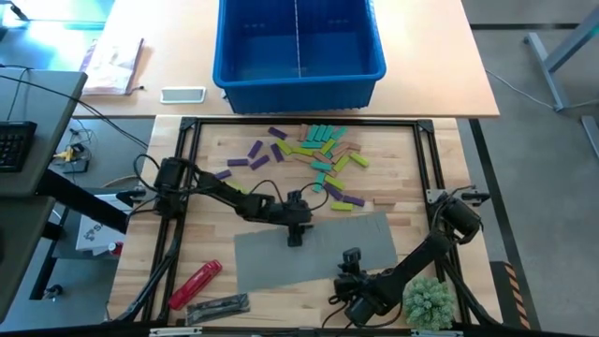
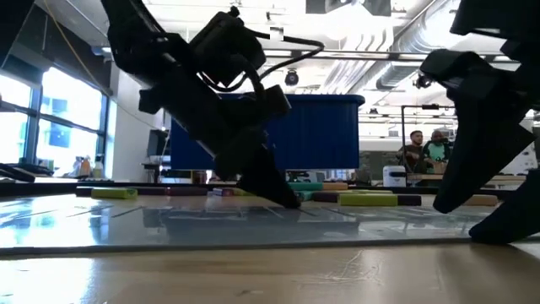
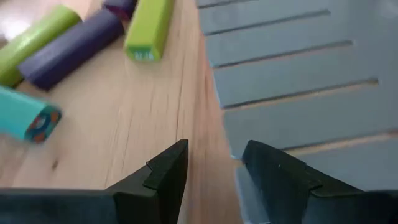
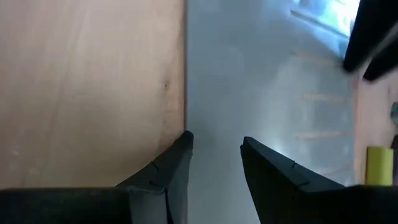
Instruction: Sort blocks
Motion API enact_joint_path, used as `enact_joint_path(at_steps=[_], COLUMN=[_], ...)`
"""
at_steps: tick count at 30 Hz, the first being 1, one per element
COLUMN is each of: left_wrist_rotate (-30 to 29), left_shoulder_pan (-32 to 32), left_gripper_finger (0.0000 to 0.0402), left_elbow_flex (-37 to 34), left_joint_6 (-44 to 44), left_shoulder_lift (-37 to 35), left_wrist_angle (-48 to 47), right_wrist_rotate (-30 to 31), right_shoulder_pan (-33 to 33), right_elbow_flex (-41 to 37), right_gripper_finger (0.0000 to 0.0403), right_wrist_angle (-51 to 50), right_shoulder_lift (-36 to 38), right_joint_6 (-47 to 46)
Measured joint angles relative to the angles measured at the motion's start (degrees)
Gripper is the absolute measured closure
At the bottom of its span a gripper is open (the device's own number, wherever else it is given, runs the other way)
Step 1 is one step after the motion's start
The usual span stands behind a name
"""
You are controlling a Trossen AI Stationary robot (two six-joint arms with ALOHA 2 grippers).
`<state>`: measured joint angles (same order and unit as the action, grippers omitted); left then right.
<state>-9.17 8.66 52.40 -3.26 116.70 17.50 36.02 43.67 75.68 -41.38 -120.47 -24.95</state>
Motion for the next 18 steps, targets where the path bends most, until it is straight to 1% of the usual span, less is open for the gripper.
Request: enact_joint_path(at_steps=[3, 6, 9, 15, 18], left_wrist_rotate=[-0.92, -0.36, 0.77, 0.55, -0.08], left_shoulder_pan=[0.64, 0.92, 1.06, 0.81, 0.41], left_gripper_finger=[0.0243, 0.0243, 0.0243, 0.0243, 0.0243], left_elbow_flex=[0.02, 0.01, -0.40, -0.50, -0.48], left_joint_6=[-1.17, -1.58, -0.95, 2.31, 2.36], left_shoulder_lift=[1.74, 2.20, 2.15, 2.22, 2.22], left_wrist_angle=[2.14, 4.88, 7.43, 8.21, 8.02], right_wrist_rotate=[2.21, 6.42, 8.37, 6.50, 2.76], right_shoulder_pan=[0.10, -0.27, -0.59, -0.19, 0.55], right_elbow_flex=[1.21, 2.82, 4.63, 7.68, 8.89], right_gripper_finger=[0.0269, 0.0269, 0.0269, 0.0269, 0.0269], right_wrist_angle=[-0.57, -1.39, -2.39, -4.22, -5.32], right_shoulder_lift=[-0.25, -0.53, -0.56, -0.56, -0.54], right_joint_6=[4.27, 9.16, 10.41, 8.93, 9.85])
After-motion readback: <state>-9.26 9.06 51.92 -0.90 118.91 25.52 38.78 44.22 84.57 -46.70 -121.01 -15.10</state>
